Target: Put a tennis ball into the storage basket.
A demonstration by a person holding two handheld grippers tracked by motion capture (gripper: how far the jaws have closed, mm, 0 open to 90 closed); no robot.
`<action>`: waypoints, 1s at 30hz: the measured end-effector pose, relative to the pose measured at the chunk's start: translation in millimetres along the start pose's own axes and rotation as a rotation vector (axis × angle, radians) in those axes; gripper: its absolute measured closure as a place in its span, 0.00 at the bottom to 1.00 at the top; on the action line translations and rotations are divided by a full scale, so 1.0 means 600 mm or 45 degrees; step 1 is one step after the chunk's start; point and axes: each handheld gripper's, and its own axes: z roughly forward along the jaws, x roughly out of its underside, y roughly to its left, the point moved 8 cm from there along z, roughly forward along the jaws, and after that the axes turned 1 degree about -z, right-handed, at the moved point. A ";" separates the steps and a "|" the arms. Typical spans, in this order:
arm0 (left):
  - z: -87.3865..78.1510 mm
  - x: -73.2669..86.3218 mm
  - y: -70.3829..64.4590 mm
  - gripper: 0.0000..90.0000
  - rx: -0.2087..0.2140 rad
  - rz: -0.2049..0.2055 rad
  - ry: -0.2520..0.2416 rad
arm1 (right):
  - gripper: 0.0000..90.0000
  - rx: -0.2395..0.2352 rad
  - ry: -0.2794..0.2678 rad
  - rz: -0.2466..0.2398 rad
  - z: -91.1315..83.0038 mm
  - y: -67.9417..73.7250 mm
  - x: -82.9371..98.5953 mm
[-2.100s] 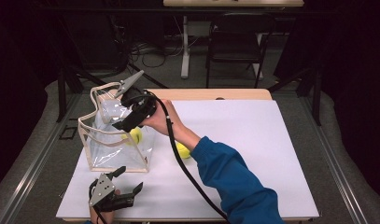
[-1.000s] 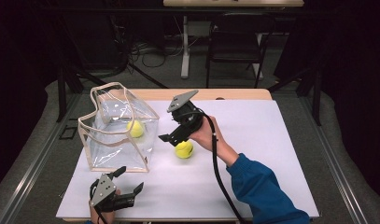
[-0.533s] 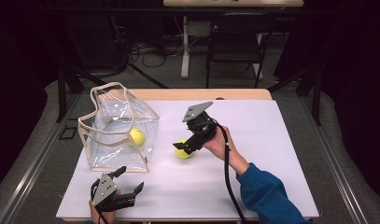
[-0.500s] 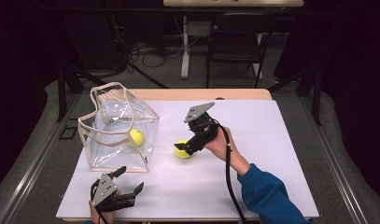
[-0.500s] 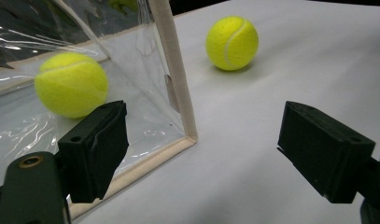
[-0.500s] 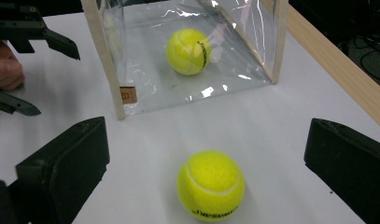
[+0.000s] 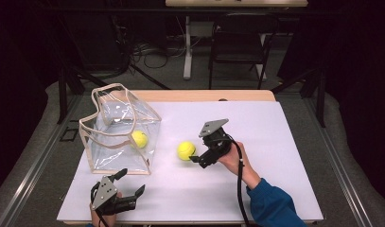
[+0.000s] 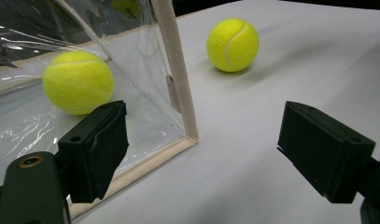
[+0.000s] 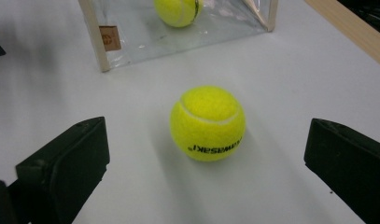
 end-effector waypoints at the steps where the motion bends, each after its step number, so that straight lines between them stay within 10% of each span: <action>1: 0.001 0.001 0.000 0.18 -0.002 -0.004 0.004 | 0.00 0.005 0.002 0.007 0.000 -0.001 0.006; 30: -0.001 -0.001 -0.003 0.18 0.016 -0.003 -0.001 | 0.00 0.047 0.067 0.061 0.023 -0.017 0.071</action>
